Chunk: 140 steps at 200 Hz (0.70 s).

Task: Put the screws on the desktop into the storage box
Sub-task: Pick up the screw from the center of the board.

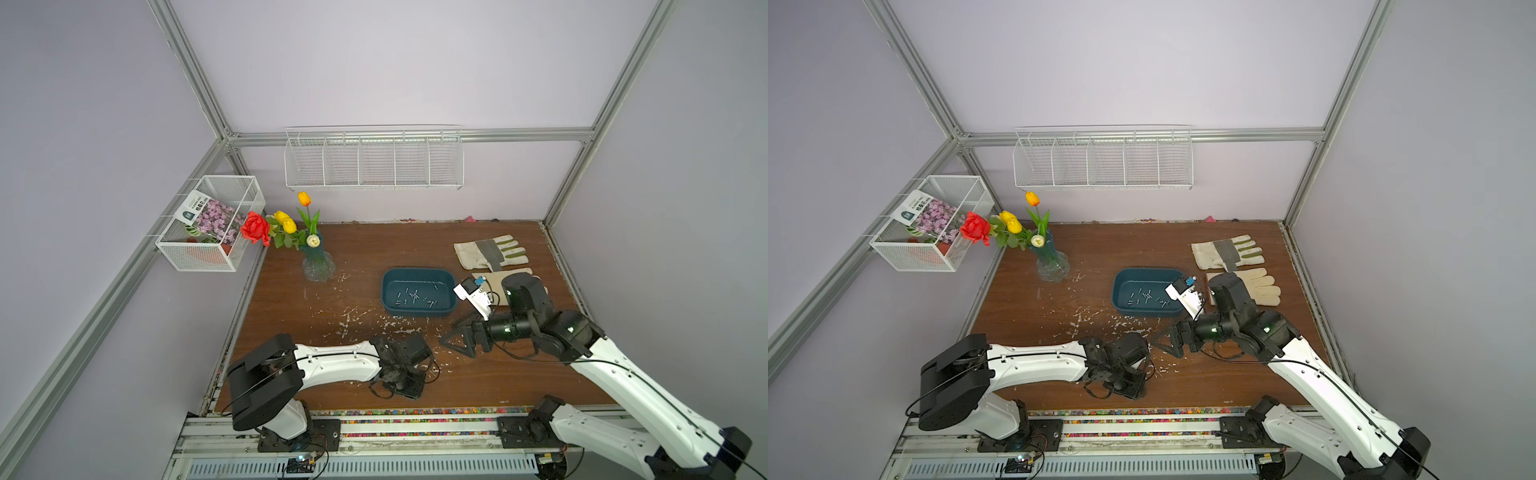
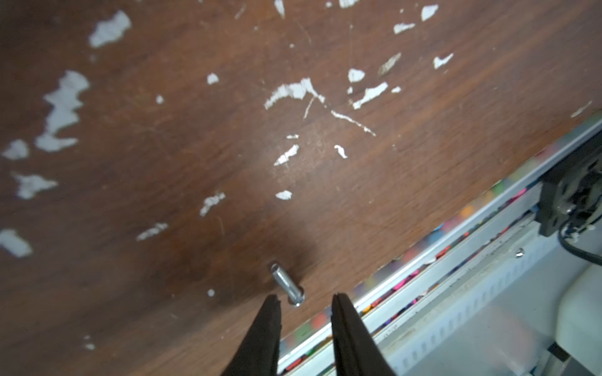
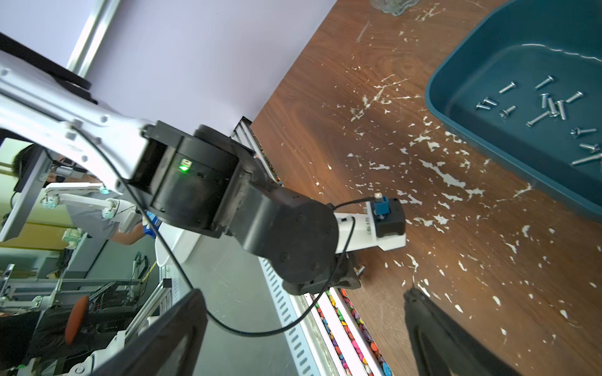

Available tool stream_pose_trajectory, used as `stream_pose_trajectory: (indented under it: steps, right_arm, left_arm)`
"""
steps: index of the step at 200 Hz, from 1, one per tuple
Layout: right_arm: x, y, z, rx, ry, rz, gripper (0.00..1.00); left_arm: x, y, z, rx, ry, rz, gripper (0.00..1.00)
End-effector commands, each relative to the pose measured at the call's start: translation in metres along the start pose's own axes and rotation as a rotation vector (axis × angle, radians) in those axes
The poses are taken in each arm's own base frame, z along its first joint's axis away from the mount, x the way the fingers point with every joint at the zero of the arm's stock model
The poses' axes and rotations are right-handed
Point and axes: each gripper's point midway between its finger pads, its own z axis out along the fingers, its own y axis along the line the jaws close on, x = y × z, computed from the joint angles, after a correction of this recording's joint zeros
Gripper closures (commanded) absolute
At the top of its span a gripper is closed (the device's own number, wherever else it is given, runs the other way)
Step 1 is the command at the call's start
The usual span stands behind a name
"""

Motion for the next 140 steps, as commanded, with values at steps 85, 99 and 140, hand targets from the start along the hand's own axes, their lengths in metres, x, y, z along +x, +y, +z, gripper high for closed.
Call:
stream_pose_trajectory:
  steps: [85, 99, 140]
  right_arm:
    - [0.003, -0.001, 0.002, -0.01, 0.0, -0.005, 0.03]
    - [0.003, -0.001, 0.002, -0.01, 0.0, -0.005, 0.03]
    - [0.002, -0.002, 0.001, -0.004, -0.005, -0.009, 0.03]
  left_arm:
    - [-0.002, 0.002, 0.006, -0.161, 0.028, 0.026, 0.76]
    - [0.002, 0.005, 0.006, -0.198, 0.042, 0.034, 0.77]
    - [0.007, 0.011, 0.008, -0.247, 0.067, 0.043, 0.77]
